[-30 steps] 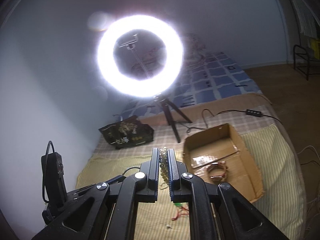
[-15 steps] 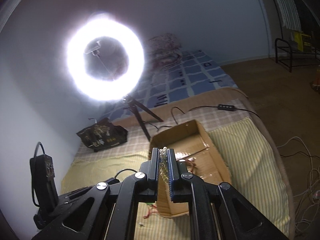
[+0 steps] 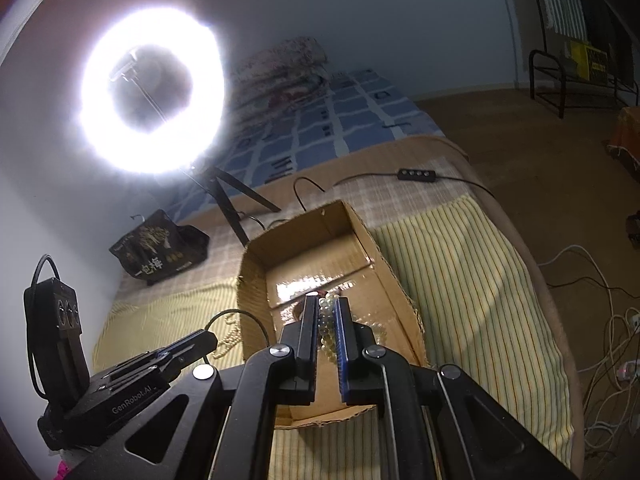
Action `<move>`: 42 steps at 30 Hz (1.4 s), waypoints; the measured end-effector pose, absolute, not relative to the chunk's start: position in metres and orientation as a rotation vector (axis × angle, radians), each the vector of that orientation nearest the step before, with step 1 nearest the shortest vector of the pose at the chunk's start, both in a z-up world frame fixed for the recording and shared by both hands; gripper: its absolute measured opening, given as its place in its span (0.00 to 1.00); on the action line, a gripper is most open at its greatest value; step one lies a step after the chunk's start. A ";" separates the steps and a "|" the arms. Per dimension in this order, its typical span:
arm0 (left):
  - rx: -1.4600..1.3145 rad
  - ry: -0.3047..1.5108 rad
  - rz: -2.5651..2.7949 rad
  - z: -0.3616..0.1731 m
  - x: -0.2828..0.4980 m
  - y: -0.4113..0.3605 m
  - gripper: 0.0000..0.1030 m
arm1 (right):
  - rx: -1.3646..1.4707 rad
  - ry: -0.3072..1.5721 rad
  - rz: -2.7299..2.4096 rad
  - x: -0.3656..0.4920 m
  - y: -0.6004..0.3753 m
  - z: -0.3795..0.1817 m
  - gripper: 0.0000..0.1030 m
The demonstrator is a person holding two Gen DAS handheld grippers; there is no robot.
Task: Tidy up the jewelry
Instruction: 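Carry the bangle into the box while the right tool carries the braided pearl necklace there, then open both tools over the box and withdraw them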
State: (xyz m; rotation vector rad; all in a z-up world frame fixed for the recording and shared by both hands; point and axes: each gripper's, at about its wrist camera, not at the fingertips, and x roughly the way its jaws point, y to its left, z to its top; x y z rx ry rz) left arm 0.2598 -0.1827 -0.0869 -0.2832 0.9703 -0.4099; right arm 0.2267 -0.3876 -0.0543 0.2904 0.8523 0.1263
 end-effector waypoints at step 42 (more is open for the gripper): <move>-0.102 0.871 -0.274 -0.053 0.238 -0.105 0.44 | 0.105 0.831 0.129 0.212 -0.327 -0.038 0.86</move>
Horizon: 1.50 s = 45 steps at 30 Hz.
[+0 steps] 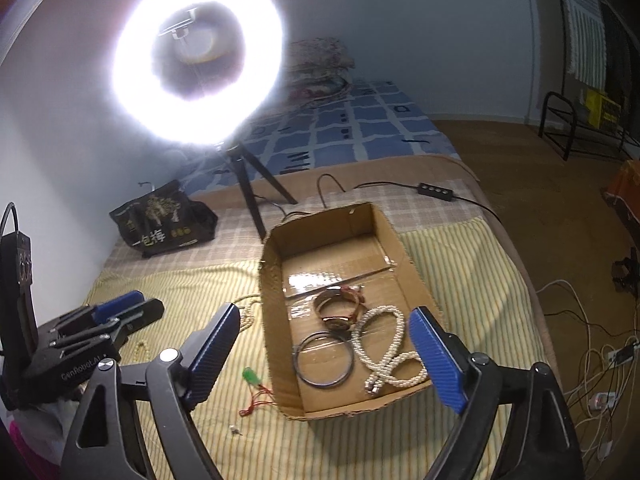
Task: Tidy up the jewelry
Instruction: 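Open both tools over the box and withdraw them, then move the left tool to the cream bead bracelet while the right tool approaches the jade pendant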
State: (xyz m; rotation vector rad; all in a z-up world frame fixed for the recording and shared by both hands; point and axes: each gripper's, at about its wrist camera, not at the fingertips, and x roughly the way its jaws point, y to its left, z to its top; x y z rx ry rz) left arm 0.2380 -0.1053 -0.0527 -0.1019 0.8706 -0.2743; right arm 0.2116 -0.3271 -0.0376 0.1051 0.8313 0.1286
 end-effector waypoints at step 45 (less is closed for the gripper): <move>-0.244 1.151 -0.037 -0.138 0.240 0.082 0.31 | -0.190 1.209 0.470 0.216 -0.187 -0.154 0.45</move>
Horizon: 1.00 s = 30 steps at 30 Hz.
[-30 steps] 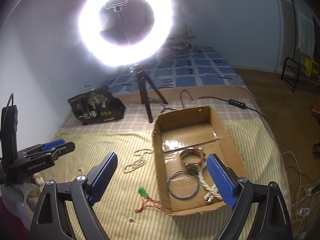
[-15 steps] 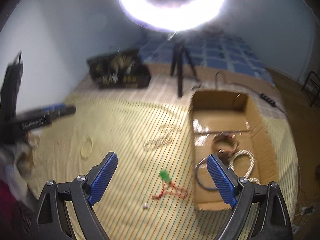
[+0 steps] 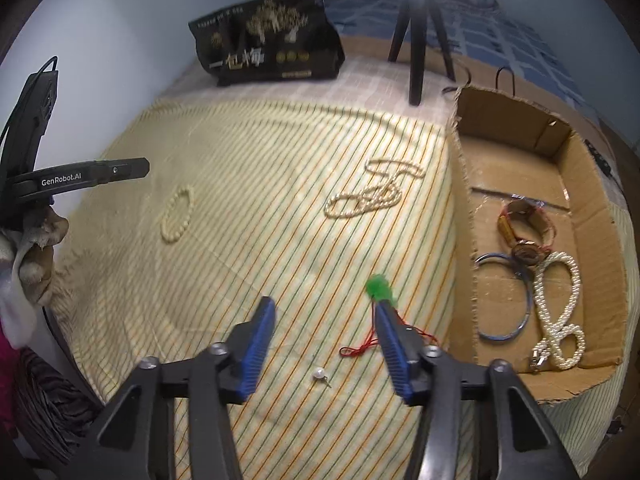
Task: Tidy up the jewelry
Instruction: 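Move the left tool to the cream bead bracelet while the right tool approaches the jade pendant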
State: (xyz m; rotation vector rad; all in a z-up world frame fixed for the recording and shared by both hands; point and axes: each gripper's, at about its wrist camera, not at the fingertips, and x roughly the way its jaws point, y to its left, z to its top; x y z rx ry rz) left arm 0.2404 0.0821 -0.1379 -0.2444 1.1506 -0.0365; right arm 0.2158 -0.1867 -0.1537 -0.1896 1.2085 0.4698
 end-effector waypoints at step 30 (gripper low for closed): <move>-0.272 1.282 -0.021 -0.188 0.249 0.090 0.19 | -0.360 1.253 0.306 0.248 -0.169 -0.201 0.32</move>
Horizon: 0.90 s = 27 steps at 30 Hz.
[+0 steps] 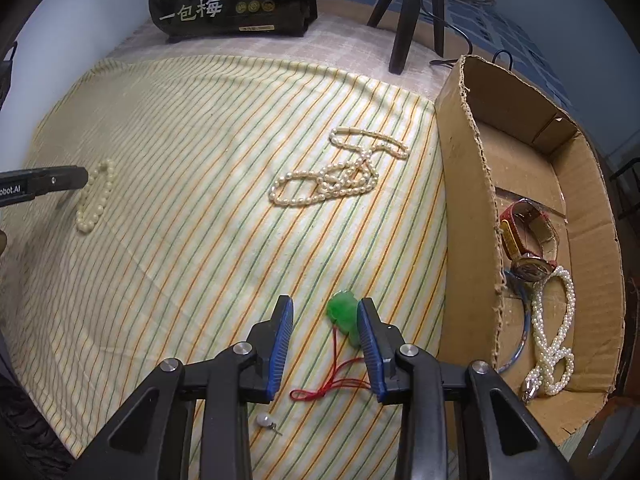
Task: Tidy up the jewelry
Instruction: 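Close the left tool on the cream bead bracelet while the right tool closes on the green jade pendant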
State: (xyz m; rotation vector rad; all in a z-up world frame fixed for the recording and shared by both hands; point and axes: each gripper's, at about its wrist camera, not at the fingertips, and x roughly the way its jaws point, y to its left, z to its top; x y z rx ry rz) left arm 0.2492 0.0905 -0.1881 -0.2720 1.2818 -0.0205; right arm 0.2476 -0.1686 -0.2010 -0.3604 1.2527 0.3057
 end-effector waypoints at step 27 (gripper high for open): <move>-0.243 1.256 0.021 -0.196 0.252 0.084 0.05 | -0.259 1.244 0.353 0.246 -0.166 -0.199 0.17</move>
